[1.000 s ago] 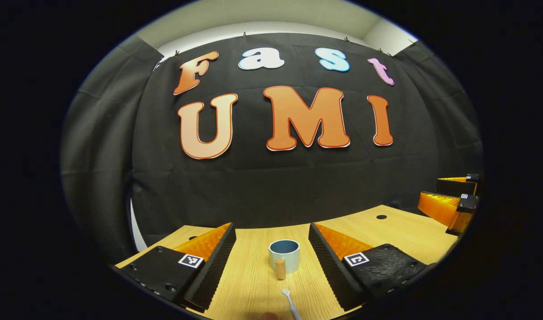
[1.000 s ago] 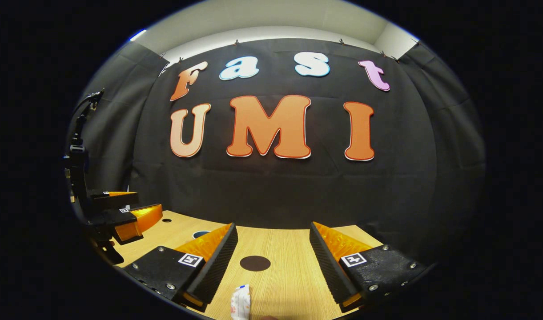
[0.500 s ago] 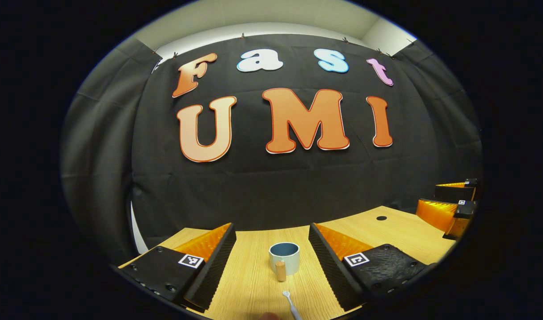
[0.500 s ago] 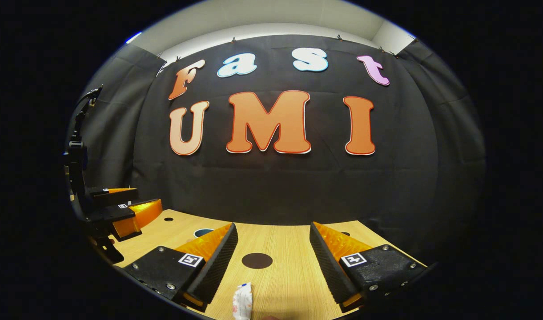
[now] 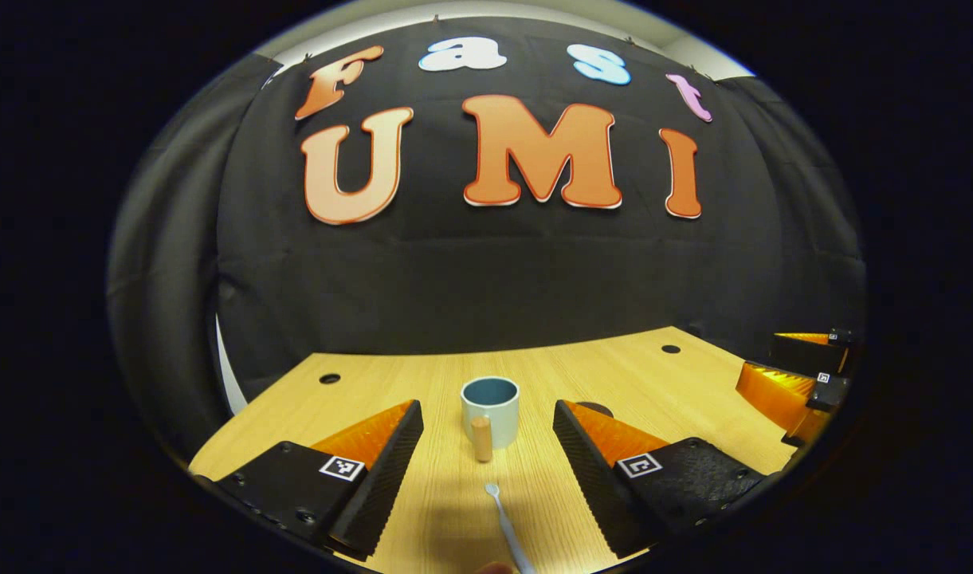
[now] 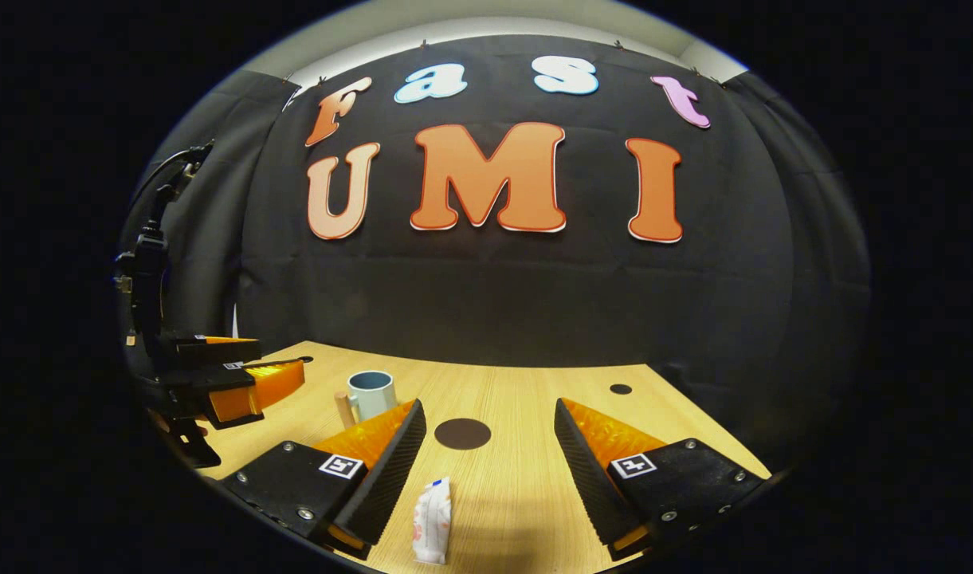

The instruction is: Put the toothbrush and toothpaste on the desktop into the cup, then pick up the cup and place it on the coaster on the desktop.

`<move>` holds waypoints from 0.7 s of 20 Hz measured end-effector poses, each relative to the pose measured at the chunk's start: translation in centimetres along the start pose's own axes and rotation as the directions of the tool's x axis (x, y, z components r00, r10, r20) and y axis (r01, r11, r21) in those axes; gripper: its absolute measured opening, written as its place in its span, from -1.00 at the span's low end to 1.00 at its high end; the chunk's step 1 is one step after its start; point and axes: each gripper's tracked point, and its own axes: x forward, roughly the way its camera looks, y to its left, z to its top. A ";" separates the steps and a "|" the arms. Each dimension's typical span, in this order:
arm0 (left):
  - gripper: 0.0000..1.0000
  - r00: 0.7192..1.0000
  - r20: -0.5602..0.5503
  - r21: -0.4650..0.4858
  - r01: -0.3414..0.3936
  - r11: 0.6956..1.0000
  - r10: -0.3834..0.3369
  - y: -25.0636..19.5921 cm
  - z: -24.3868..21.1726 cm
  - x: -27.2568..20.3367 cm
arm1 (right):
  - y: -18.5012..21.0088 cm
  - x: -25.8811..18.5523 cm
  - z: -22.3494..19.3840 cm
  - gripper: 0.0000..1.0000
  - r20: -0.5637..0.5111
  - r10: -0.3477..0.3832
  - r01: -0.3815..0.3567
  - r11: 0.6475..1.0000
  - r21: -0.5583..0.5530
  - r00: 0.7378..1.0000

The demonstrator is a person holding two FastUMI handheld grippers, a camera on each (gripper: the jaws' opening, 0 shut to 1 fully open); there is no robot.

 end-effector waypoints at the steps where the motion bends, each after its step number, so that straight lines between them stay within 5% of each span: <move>1: 0.98 0.999 -0.052 -0.021 0.007 1.000 -0.008 0.0 -1.4 0.4 | 0.6 0.3 -1.2 0.94 -0.040 0.014 -0.014 1.000 -0.002 0.999; 8: 0.98 0.969 -0.246 -0.047 0.027 0.999 -0.038 -0.5 -7.0 1.7 | 3.2 1.3 -6.2 0.94 -0.205 0.047 -0.056 0.998 -0.038 0.978; 14: 0.96 0.897 -0.437 -0.142 0.010 0.990 -0.072 -0.7 -12.0 2.4 | 4.8 1.9 -9.2 0.92 -0.301 0.065 -0.081 0.996 -0.043 0.952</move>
